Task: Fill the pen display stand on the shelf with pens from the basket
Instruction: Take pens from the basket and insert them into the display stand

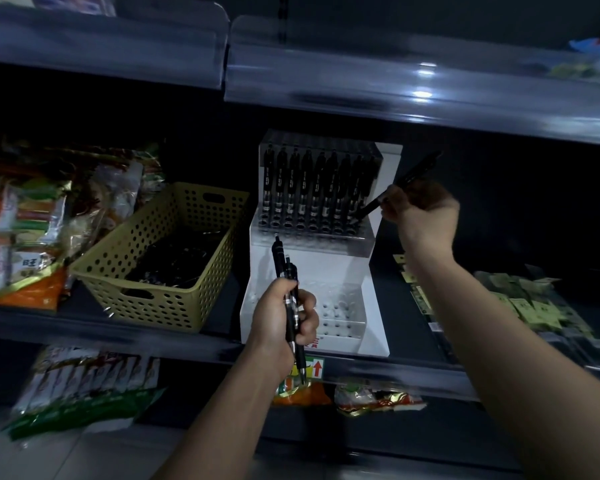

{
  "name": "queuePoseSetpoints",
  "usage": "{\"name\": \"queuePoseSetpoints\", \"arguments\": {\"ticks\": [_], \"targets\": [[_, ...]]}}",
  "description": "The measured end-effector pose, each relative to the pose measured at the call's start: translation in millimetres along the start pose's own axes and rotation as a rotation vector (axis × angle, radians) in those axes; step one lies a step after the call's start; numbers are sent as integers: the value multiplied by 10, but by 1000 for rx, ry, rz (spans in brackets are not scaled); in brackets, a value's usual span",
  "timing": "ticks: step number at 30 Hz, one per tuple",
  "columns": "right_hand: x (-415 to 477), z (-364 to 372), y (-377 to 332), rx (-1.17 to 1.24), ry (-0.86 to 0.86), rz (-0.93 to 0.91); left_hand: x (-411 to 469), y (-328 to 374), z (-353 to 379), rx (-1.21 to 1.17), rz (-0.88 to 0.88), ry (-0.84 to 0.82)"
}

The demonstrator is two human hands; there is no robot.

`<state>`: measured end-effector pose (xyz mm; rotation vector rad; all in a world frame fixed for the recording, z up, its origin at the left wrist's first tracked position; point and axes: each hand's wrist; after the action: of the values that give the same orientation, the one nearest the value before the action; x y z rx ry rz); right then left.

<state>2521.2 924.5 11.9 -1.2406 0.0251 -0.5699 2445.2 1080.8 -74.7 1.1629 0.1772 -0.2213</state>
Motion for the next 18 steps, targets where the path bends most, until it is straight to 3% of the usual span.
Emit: {"name": "queuePoseSetpoints", "arguments": {"ticks": [9,18], "targets": [[105,-40,158,-175,63,-138,19,-20,25,77,49,89],[158,2,227,-532,-66,-208,-6,-1,34,133,86,97]]}}
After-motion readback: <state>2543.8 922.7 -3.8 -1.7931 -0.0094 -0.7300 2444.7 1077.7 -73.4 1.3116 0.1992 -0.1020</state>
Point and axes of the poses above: each hand's wrist, its own x-axis towards the middle knuckle, its own z-axis out of the palm, y = z × x, and after that the axes turned 15 degrees about x, right-handed
